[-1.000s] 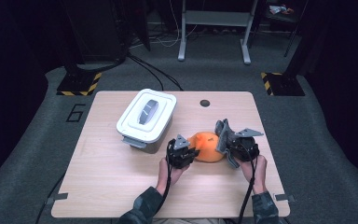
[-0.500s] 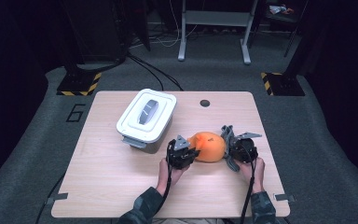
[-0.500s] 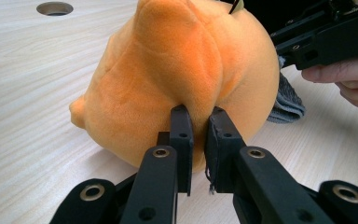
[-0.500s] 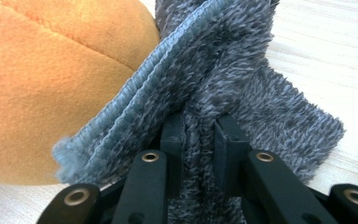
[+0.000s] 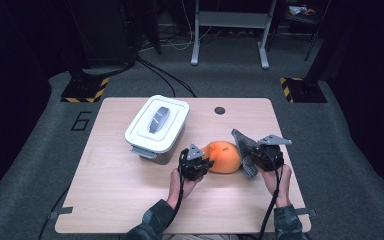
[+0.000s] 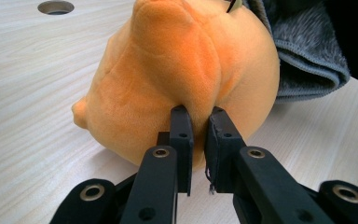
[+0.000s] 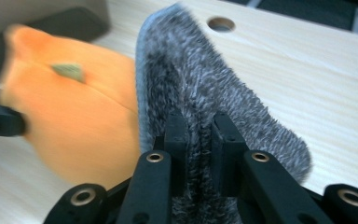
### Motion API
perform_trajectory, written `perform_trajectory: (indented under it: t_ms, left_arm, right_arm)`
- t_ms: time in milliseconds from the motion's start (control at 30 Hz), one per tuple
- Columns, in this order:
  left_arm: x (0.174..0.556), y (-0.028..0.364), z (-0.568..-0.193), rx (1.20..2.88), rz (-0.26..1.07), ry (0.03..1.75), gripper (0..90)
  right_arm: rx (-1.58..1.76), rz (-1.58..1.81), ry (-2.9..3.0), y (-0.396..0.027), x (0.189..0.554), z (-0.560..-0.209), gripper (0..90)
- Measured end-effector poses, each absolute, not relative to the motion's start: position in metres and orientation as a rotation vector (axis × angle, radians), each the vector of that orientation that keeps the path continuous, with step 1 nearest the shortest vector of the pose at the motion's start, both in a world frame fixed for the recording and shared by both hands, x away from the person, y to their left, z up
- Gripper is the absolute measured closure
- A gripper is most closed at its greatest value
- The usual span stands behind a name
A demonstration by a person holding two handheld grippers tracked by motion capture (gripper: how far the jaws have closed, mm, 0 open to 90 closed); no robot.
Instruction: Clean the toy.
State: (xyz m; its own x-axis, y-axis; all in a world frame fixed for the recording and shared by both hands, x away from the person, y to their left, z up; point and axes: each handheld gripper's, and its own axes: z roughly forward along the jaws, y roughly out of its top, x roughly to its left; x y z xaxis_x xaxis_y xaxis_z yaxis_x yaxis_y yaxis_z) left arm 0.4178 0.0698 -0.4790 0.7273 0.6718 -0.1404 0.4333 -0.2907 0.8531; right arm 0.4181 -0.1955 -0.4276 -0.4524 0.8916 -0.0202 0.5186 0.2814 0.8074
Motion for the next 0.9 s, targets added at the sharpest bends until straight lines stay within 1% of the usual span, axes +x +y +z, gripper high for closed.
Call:
perform_trajectory:
  t_ms: [233,400,533,633,733,900]
  left_arm:
    - [0.418,0.070,-0.479,1.929,0.288,0.847,82.0]
    - [0.418,0.069,-0.479,1.925,0.292,0.845,82.0]
    - [0.419,0.068,-0.479,1.929,0.290,0.846,82.0]
    - [0.418,0.068,-0.479,1.932,0.298,0.837,82.0]
    - [0.418,0.068,-0.479,1.926,0.297,0.838,82.0]
    - [0.418,0.069,-0.480,1.926,0.289,0.840,82.0]
  right_arm:
    - [1.262,1.087,2.093,-0.193,0.422,-0.433,82.5]
    - [1.214,1.217,2.058,-0.193,0.411,-0.414,82.7]
    - [1.140,1.321,2.059,-0.186,0.403,-0.394,82.3]
    - [1.091,1.381,2.085,-0.177,0.401,-0.385,82.2]
    - [1.067,1.369,2.123,-0.164,0.404,-0.386,82.1]
    - [1.051,1.315,2.218,-0.140,0.415,-0.403,81.3]
